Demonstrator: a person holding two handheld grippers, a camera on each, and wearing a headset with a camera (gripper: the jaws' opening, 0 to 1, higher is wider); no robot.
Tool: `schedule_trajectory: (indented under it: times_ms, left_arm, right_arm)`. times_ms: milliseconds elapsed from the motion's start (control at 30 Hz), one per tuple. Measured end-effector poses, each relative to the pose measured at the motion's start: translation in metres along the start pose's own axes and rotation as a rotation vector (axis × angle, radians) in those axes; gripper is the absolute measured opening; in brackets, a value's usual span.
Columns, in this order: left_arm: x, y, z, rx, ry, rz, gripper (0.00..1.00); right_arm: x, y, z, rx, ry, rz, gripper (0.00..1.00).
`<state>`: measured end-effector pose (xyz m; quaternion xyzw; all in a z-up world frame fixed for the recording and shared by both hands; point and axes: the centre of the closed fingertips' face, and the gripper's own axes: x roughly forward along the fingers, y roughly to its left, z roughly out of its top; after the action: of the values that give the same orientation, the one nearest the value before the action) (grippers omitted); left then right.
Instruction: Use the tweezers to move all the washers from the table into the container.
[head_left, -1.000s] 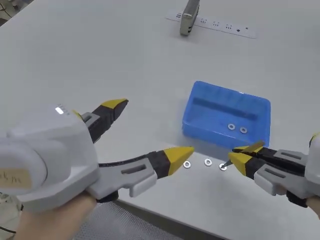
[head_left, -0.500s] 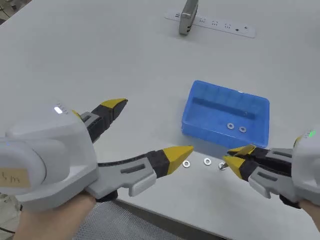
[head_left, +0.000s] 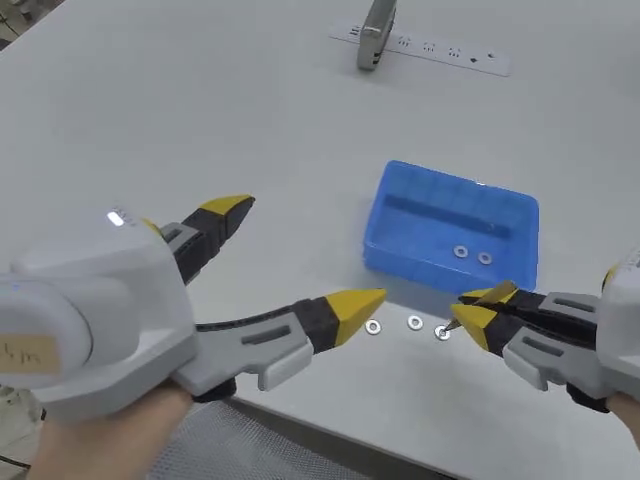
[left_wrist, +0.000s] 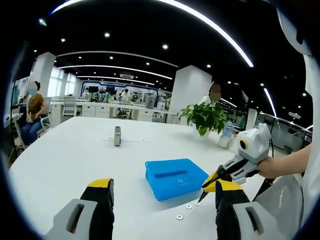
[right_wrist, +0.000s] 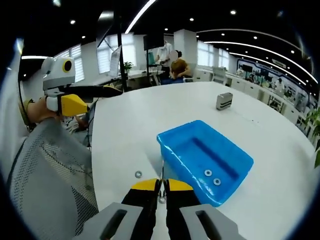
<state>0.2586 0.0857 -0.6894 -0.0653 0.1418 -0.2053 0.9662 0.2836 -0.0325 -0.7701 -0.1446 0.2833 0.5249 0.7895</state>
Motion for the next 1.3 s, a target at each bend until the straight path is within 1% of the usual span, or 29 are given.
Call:
schedule_trajectory:
  times_ms: [67,100,200,333,400,467,500,533,600,633,767,800,933,1067,1300]
  left_arm:
    - [0.000,0.000,0.000,0.002,0.000,0.001,0.85]
    - [0.000,0.000,0.000,0.001,0.001,0.000,0.85]
    - [0.000,0.000,0.000,0.000,-0.001,0.001,0.85]
    - [0.000,0.000,0.000,-0.001,-0.001,0.001,0.85]
    - [0.000,-0.001,0.000,0.000,-0.001,0.000,0.85]
    - [0.000,-0.001,0.000,0.001,0.000,0.001,0.85]
    - [0.000,0.000,0.000,0.001,0.000,0.001,0.85]
    - [0.000,0.000,0.000,0.000,-0.002,0.001,0.85]
    - [0.000,-0.001,0.000,-0.001,-0.002,0.000,0.85]
    - [0.000,-0.001,0.000,0.000,-0.001,0.001,0.85]
    - [0.000,-0.001,0.001,0.001,-0.002,0.001,0.85]
    - [0.000,-0.001,0.001,0.000,-0.004,0.001,0.85]
    - [0.000,0.000,0.001,-0.001,-0.005,0.002,0.85]
    - [0.000,-0.001,0.001,0.001,-0.004,-0.002,0.85]
    - [0.000,-0.001,0.000,0.002,-0.001,-0.005,0.85]
  right_arm:
    - [0.001,-0.001,-0.001,-0.006,-0.001,-0.013,0.02]
    - [0.002,0.000,-0.002,0.003,0.002,-0.013,0.03]
    - [0.003,0.001,-0.003,0.022,-0.003,-0.003,0.03]
    - [0.004,0.001,-0.006,0.013,0.014,-0.003,0.03]
    - [0.005,0.003,-0.005,0.017,0.009,0.002,0.03]
    - [0.005,0.004,-0.005,0.003,0.013,0.006,0.03]
    - [0.006,0.007,-0.007,0.001,0.024,0.019,0.03]
    - [0.006,0.008,-0.005,-0.002,0.013,0.022,0.03]
    - [0.006,0.010,-0.006,-0.021,0.023,0.027,0.03]
    - [0.007,0.010,-0.006,-0.044,0.027,0.024,0.03]
    - [0.006,0.010,-0.005,-0.073,0.042,0.019,0.02]
    - [0.006,0.009,-0.003,-0.076,0.034,0.016,0.02]
    - [-0.001,0.004,0.011,-0.018,-0.020,0.013,0.03]
    - [-0.008,-0.002,0.024,-0.013,-0.048,-0.001,0.03]
    - [-0.017,-0.007,0.053,0.002,-0.121,-0.006,0.03]
